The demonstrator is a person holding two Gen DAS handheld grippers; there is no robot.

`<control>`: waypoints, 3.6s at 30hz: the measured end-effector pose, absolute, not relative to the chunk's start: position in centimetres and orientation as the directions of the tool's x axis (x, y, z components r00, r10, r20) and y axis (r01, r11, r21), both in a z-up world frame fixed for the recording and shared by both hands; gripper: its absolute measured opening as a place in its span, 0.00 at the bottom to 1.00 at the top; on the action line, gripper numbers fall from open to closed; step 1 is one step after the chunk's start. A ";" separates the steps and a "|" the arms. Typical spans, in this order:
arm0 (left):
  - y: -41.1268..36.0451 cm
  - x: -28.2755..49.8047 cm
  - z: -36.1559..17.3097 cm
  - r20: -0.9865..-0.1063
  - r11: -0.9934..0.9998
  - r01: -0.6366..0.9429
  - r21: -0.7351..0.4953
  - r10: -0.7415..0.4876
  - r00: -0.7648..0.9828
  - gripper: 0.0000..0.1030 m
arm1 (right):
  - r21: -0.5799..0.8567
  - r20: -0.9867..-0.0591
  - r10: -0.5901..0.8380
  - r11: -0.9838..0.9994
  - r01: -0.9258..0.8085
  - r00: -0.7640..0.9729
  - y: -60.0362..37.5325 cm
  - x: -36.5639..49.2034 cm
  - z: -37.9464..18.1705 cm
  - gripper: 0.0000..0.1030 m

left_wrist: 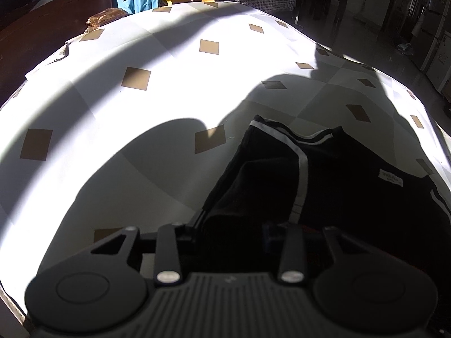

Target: Fold clothes

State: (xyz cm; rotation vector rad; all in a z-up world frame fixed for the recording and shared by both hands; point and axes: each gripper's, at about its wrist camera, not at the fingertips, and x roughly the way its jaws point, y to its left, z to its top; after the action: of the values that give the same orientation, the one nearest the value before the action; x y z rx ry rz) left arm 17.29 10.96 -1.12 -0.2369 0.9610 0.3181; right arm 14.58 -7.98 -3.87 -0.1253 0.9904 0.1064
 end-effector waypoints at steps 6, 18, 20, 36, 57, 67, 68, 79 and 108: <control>12.5 16.9 -1.3 -0.836 0.913 -0.408 -0.028 0.203 0.510 0.34 | -0.059 -0.839 0.029 0.988 -0.143 0.543 -8.1 14.4 -3.8 0.56; 15.6 16.4 -2.0 -0.847 0.849 -0.522 0.081 0.335 0.413 0.34 | -0.062 -0.836 0.028 0.987 -0.146 0.549 -8.1 14.3 -3.8 0.56; 16.2 16.4 -2.2 -0.851 0.831 -0.547 0.096 0.353 0.388 0.34 | -0.062 -0.836 0.028 0.987 -0.145 0.548 -8.1 14.3 -3.8 0.56; 14.5 15.7 -0.6 -0.835 0.888 -0.457 -0.047 0.216 0.506 0.57 | -0.050 -0.827 0.025 0.992 -0.117 0.562 -7.7 15.2 -1.8 0.56; 7.4 15.1 -2.9 -0.851 0.983 -0.185 -0.003 0.095 0.517 0.89 | -0.052 -0.857 -0.013 0.997 -0.061 0.516 -9.8 15.7 -3.3 0.57; 7.4 13.7 -3.2 -0.847 0.987 -0.161 0.012 0.095 0.522 0.96 | -0.053 -0.855 -0.027 0.998 -0.036 0.518 -10.7 15.2 -3.2 0.57; 7.3 13.7 -3.2 -0.848 0.987 -0.158 0.014 0.096 0.522 0.96 | -0.054 -0.854 -0.028 0.998 -0.035 0.520 -10.8 15.0 -3.2 0.57; 6.6 12.3 -3.0 -0.852 0.991 -0.123 0.043 0.101 0.514 0.98 | -0.056 -0.846 -0.040 0.998 -0.015 0.531 -11.3 12.8 -3.2 0.58; 1.3 9.5 -1.6 -0.809 0.990 0.025 0.135 0.096 0.579 0.97 | 0.043 -0.793 -0.061 0.987 0.156 0.606 -18.6 12.0 -1.8 0.54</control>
State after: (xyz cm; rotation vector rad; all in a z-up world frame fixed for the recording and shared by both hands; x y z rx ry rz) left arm 9.53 1.29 -1.59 0.1374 0.9526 0.0416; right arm 12.01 -18.60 -1.77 0.1119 0.9118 -0.1258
